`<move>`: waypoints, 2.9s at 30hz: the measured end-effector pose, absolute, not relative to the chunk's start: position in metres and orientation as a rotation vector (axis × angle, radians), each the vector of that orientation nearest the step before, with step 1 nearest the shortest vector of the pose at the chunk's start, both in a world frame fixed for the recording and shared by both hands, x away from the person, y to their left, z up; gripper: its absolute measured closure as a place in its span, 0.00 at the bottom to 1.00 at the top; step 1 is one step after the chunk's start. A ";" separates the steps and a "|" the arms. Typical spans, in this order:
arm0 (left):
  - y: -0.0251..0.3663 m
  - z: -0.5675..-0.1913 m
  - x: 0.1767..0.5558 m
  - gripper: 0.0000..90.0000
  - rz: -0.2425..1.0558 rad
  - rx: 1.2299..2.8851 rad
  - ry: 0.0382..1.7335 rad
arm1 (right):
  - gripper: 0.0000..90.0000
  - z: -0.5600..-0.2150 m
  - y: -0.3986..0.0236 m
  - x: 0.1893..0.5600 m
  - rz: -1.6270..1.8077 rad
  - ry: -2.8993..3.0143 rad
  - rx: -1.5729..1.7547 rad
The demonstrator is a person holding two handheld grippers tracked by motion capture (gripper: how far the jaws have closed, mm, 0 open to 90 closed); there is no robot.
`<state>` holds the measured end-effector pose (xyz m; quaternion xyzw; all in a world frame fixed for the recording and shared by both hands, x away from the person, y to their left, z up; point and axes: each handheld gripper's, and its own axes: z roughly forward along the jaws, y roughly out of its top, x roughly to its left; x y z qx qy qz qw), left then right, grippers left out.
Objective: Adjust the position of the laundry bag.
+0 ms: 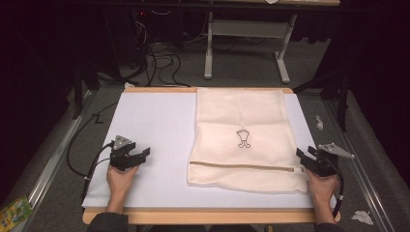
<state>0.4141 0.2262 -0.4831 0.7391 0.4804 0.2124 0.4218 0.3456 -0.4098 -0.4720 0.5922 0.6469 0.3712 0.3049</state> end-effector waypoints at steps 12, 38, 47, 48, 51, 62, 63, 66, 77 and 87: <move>0.211 -0.473 0.412 0.43 0.504 1.825 1.136 | 0.56 -0.469 -0.408 0.345 0.978 1.754 1.568; 0.100 -0.444 0.414 0.43 0.367 2.018 0.985 | 0.51 -0.452 -0.399 0.353 0.996 1.843 1.678; 0.064 -0.451 0.424 0.39 0.321 2.091 1.011 | 0.55 -0.451 -0.398 0.363 0.969 1.874 1.738; 0.062 -0.451 0.426 0.38 0.315 2.088 1.015 | 0.54 -0.451 -0.397 0.367 0.960 1.879 1.741; 0.058 -0.453 0.430 0.37 0.299 2.076 1.036 | 0.54 -0.452 -0.395 0.369 0.950 1.886 1.745; 0.043 -0.466 0.441 0.42 0.299 2.089 1.099 | 0.56 -0.452 -0.390 0.383 0.863 1.901 1.761; 0.042 -0.468 0.442 0.43 0.298 2.089 1.104 | 0.56 -0.453 -0.391 0.384 0.857 1.903 1.765; 0.040 -0.473 0.443 0.46 0.298 2.085 1.101 | 0.56 -0.456 -0.393 0.387 0.830 1.913 1.793; 0.036 -0.474 0.444 0.60 0.293 2.113 1.085 | 0.67 -0.461 -0.389 0.393 0.785 1.984 1.807; 0.038 -0.468 0.448 0.92 0.223 2.103 1.068 | 0.93 -0.457 -0.384 0.394 0.743 2.066 1.731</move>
